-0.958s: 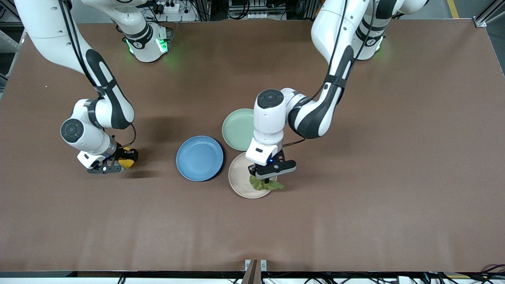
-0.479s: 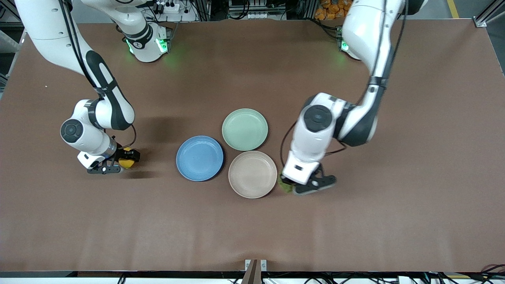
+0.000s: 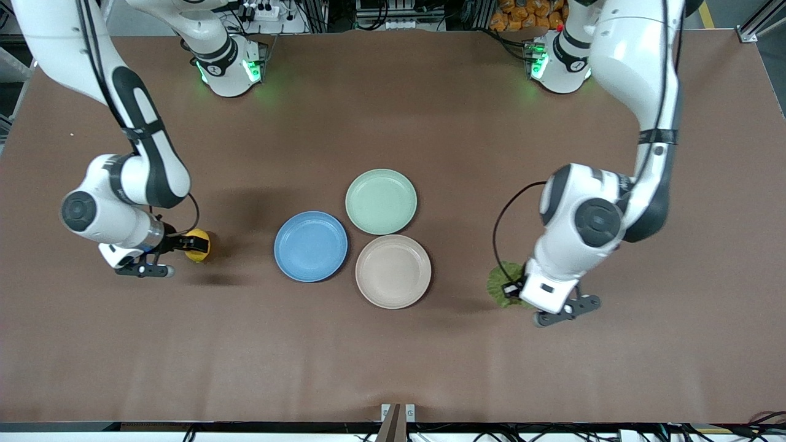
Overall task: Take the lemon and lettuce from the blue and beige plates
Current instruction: 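Lift the lettuce with the left gripper while the right gripper lowers the lemon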
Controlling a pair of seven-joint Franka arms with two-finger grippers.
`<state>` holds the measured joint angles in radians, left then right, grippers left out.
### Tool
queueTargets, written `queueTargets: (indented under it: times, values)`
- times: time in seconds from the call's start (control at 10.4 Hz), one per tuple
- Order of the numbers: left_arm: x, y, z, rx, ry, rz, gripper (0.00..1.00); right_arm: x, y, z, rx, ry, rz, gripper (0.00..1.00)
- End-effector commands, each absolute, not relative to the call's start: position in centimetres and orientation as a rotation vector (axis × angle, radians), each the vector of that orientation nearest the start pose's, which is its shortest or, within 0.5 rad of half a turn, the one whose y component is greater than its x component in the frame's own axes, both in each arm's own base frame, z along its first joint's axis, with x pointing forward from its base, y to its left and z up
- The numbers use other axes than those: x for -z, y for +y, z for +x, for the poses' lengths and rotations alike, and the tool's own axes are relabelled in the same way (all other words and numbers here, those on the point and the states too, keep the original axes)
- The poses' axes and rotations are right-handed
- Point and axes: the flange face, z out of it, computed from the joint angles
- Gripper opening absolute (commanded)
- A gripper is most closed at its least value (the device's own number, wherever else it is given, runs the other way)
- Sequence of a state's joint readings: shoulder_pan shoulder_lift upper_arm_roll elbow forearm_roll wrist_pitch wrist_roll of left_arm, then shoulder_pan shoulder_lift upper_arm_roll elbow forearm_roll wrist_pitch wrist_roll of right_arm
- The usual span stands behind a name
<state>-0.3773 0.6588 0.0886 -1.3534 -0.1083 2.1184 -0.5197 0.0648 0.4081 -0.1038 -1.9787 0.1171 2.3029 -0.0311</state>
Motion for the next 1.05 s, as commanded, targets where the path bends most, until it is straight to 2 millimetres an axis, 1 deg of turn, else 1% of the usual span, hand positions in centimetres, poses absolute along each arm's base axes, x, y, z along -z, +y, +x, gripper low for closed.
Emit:
queueTargets:
  times: [0.0,0.1,0.19,0.29,0.48,0.57,0.67,0.77,0.96]
  values:
    - [-34.5,-18.1,70.2,-0.031,-0.323,-3.238,0.00,-30.2,-1.9,59.7,-0.092,0.208,-3.061,1.00]
    - [-33.7,-16.5,70.1,-0.094,-0.287,-3.230,0.00,-31.8,-1.8,59.3,-0.120,0.198,-3.054,1.00]
    - [-32.5,-15.4,69.8,-0.178,-0.241,-3.218,0.00,-33.5,-1.7,59.3,-0.123,0.189,-3.051,1.00]
    - [-31.8,-13.9,69.8,-0.203,-0.212,-3.218,0.00,-35.0,-1.8,59.4,-0.128,0.172,-3.057,1.00]
    - [-31.2,-12.7,70.1,-0.212,-0.197,-3.218,0.00,-38.1,-1.6,58.9,-0.136,0.164,-3.052,1.00]
    - [-31.3,-12.3,70.2,-0.204,-0.206,-3.218,0.36,-39.8,-1.8,58.9,-0.145,0.158,-3.053,1.00]
    - [-31.1,-12.1,70.3,-0.202,-0.200,-3.214,0.99,-41.7,-2.2,59.2,-0.158,0.144,-3.075,1.00]
    - [-31.3,-12.1,70.3,-0.196,-0.191,-3.214,1.00,-43.5,-2.8,59.4,-0.166,0.131,-3.108,1.00]
    - [-31.7,-12.0,70.3,-0.186,-0.198,-3.215,1.00,-47.6,-3.0,59.3,-0.165,0.120,-3.123,1.00]
